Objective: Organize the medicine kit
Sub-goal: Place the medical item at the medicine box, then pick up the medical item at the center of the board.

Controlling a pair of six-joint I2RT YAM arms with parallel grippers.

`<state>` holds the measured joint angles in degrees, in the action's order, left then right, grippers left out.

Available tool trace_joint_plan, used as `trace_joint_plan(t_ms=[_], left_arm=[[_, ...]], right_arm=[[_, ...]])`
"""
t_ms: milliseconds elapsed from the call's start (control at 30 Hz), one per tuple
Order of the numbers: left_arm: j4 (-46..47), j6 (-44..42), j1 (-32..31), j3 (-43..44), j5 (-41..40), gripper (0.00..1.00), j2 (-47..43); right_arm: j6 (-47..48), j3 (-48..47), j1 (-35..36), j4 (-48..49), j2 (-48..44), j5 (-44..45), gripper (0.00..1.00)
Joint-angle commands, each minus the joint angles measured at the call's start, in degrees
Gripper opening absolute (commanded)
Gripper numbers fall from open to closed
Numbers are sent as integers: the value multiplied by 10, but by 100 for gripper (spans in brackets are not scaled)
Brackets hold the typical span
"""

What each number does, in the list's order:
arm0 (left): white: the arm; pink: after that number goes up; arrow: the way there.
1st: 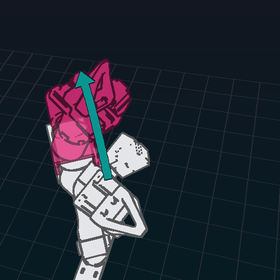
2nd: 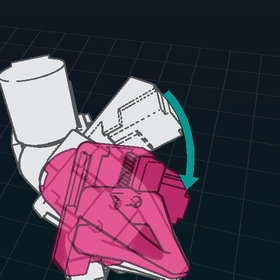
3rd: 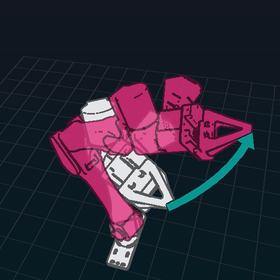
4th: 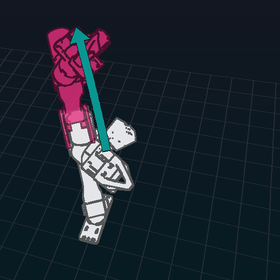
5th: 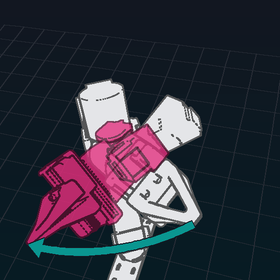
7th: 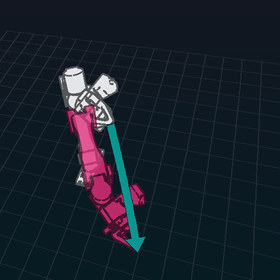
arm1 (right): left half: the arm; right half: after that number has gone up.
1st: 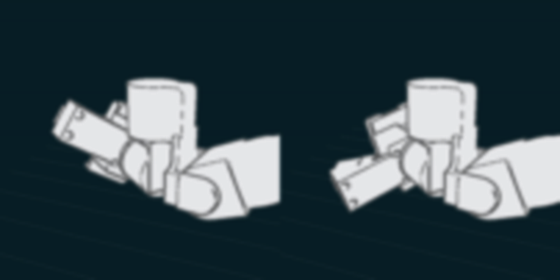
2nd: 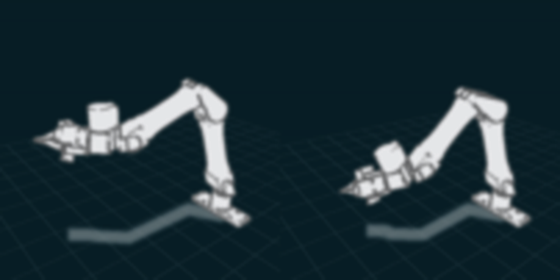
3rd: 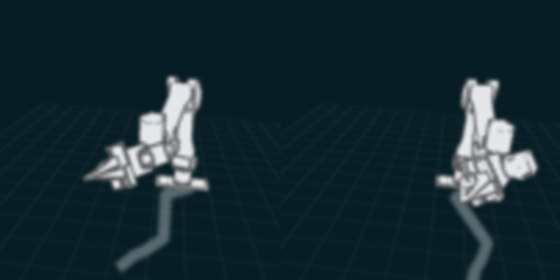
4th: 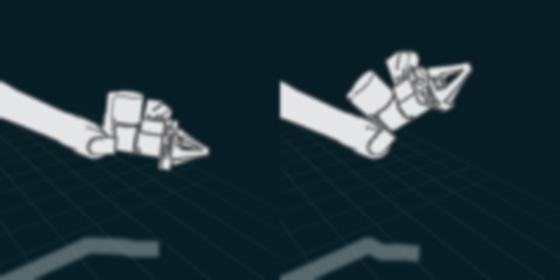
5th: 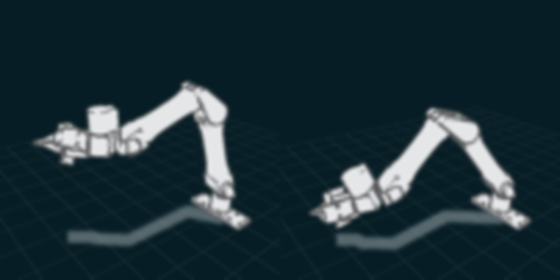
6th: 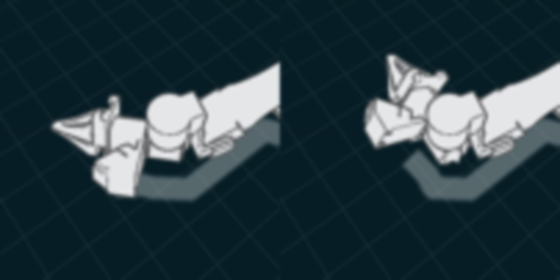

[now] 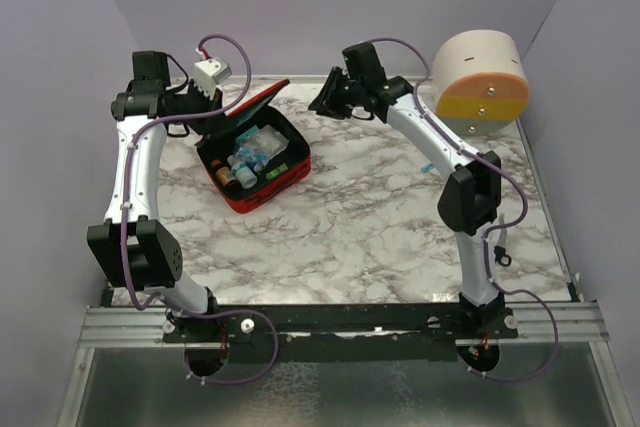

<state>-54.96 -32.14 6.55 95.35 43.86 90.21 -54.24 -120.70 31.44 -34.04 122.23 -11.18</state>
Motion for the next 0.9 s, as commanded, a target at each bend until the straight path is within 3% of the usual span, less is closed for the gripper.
trace_joint_plan(t_ms=[0, 300, 867], left_arm=[[93, 63, -7, -12, -52, 0, 7], [104, 68, -7, -23, -64, 0, 7], [102, 64, -6, -44, -51, 0, -9]], right_arm=[[160, -17, -1, -114, 20, 59, 29], [271, 27, 6, -93, 44, 50, 30], [261, -26, 44, -32, 113, -12, 34]])
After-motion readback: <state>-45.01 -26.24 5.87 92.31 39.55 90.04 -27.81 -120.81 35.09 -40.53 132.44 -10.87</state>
